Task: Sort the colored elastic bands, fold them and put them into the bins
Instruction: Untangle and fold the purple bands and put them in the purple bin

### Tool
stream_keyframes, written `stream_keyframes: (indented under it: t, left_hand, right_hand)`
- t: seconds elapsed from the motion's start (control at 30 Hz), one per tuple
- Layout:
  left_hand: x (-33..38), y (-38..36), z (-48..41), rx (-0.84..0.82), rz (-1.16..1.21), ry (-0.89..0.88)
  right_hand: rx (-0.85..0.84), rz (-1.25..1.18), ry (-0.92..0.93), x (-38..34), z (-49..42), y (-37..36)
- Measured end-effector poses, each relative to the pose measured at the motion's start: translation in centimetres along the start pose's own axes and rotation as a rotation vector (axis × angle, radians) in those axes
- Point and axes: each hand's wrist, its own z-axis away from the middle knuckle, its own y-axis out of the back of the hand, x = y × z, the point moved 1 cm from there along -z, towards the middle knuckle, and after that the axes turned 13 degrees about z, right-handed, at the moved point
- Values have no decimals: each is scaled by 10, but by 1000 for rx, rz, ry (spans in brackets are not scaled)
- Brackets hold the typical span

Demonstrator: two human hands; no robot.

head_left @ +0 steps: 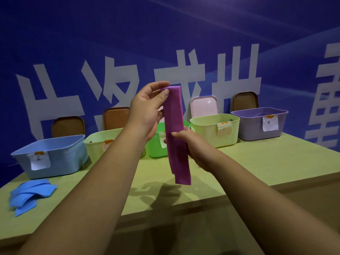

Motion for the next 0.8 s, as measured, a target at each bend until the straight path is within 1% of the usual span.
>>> stream_keyframes:
  t: [0.1, 0.17, 0.27, 0.43, 0.63, 0.8]
  left_hand:
    - [0, 2, -1, 8, 79, 36]
    - [-1, 4, -1, 12, 64, 36]
    - [-1, 6, 0, 17, 64, 47]
    - [-4, 9, -2, 20, 53, 52]
    - [-12, 18, -10, 40, 4, 43]
    - [-31, 27, -18, 74, 4, 88]
  right_hand:
    - [-20, 53, 6, -6, -1, 2]
    - [-22, 121, 28, -8, 0, 5]
    - [-31, 139, 40, -7, 3, 6]
    - [-21, -45, 22, 4, 3, -5]
    - [-61, -115, -7, 9, 11, -14]
    - [-159, -242, -96, 13, 14, -15]
